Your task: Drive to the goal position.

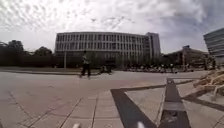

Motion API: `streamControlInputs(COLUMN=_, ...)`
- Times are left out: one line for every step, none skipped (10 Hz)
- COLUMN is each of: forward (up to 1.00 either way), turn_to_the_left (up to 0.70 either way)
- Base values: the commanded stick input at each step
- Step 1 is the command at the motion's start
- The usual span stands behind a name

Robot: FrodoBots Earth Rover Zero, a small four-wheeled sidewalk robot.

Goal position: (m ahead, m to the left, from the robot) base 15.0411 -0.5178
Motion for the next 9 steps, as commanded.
streamControlInputs(forward=0.70, turn_to_the_left=-0.14)
streamControlInputs(forward=0.70, turn_to_the_left=-0.14)
streamControlInputs(forward=0.70, turn_to_the_left=-0.14)
streamControlInputs(forward=0.70, turn_to_the_left=-0.14)
streamControlInputs(forward=0.70, turn_to_the_left=-0.14)
streamControlInputs(forward=0.70, turn_to_the_left=-0.14)
streamControlInputs(forward=0.70, turn_to_the_left=-0.14)
streamControlInputs(forward=0.70, turn_to_the_left=-0.14)
streamControlInputs(forward=0.70, turn_to_the_left=-0.14)
